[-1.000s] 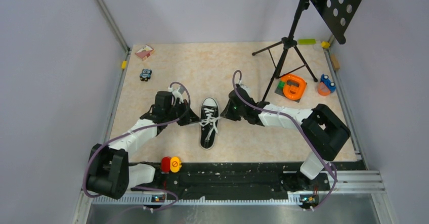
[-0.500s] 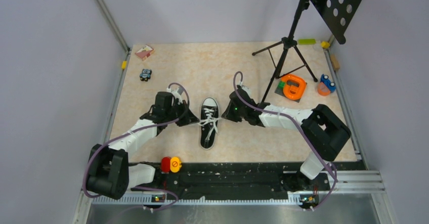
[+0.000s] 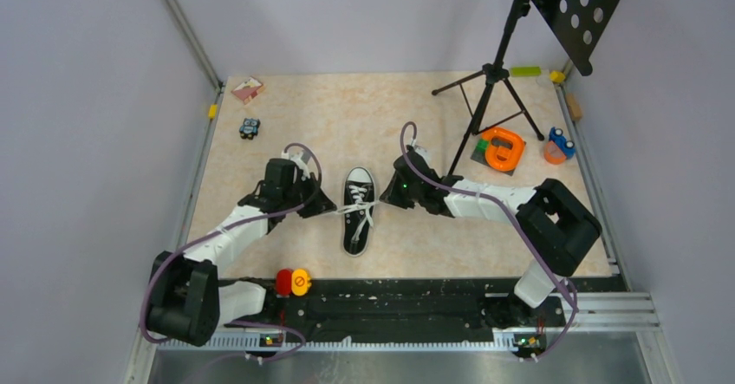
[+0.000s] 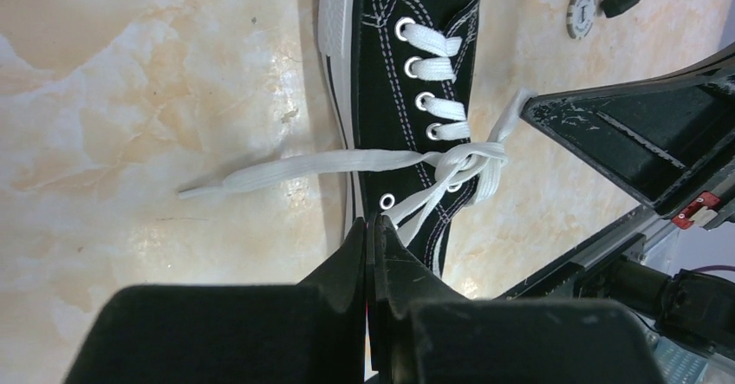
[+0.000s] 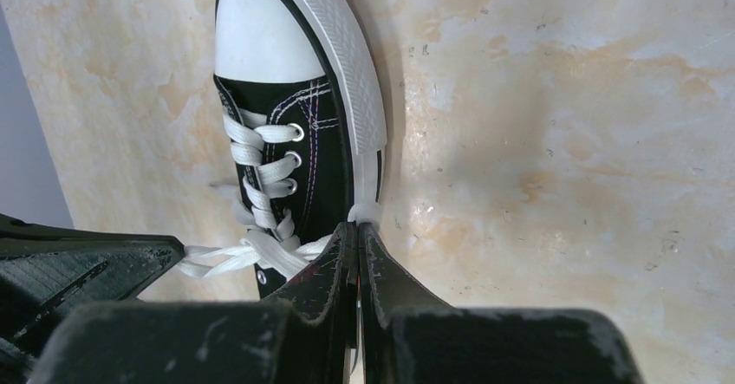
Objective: Tie the shoes
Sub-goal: Tie the shoelace on the shoe.
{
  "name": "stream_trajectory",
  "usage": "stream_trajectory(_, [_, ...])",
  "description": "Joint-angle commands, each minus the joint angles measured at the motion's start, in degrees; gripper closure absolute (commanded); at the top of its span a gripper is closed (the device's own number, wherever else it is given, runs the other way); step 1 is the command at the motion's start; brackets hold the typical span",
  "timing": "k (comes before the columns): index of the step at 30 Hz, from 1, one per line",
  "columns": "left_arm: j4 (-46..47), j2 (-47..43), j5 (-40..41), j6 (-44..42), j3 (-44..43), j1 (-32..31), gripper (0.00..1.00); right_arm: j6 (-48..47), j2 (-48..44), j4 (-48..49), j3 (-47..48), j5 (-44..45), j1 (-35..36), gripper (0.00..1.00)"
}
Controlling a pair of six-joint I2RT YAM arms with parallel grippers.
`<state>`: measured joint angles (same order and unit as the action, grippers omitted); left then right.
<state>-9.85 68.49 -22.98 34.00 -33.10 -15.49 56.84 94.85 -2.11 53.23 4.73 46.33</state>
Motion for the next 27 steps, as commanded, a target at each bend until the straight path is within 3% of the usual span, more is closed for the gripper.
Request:
stream_trajectory(1, [-2.1,-1.7,1.8,-2.8,-2.5,-0.2,1.0,0.3,-2.4,1.6,-0.9,1.2,-0.5,1.0])
stream_trajectory(17, [-5.8,-5.5,-5.7,-3.2,-1.0,-0.4,1.0,0.1,-2.5,1.1,-1.2,2.4,-0.8,1.0])
stream_trajectory(27, [1.0,-7.1,-11.3,0.8,-1.1,-0.8,1.0,0.0,-2.3,0.9,-1.9,3.2,-1.4,1.0])
